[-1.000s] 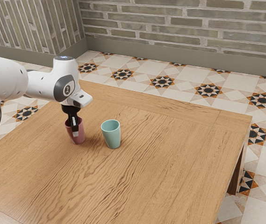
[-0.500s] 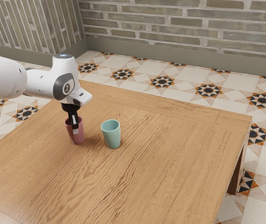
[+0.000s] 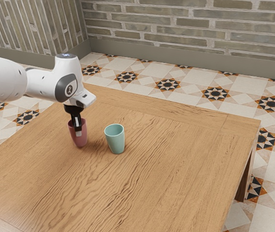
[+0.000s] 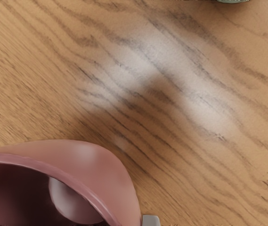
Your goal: Place the left cup onto the right cup
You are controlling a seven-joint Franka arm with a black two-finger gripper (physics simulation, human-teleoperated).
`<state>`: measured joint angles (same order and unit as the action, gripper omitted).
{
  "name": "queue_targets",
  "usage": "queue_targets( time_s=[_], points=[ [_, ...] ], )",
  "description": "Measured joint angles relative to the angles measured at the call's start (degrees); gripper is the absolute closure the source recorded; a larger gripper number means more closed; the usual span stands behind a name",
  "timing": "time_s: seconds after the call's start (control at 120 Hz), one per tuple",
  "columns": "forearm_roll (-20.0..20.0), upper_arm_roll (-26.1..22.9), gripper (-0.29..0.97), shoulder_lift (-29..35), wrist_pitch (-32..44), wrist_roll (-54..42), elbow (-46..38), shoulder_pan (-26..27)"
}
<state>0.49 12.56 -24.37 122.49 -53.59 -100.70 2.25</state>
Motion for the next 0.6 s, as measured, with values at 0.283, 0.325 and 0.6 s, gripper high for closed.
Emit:
queue_targets(
  time_s=[0.283, 0.325, 0.6],
  points=[
    [4.4, 0.0, 0.78, 2.5, 0.6, 0.5, -0.1, 1.3],
    [4.8, 0.0, 0.78, 3.0, 0.8, 0.6, -0.2, 1.4],
    [5.5, 0.0, 0.78, 6.4, 1.3, 1.1, -0.3, 3.2]
  ],
)
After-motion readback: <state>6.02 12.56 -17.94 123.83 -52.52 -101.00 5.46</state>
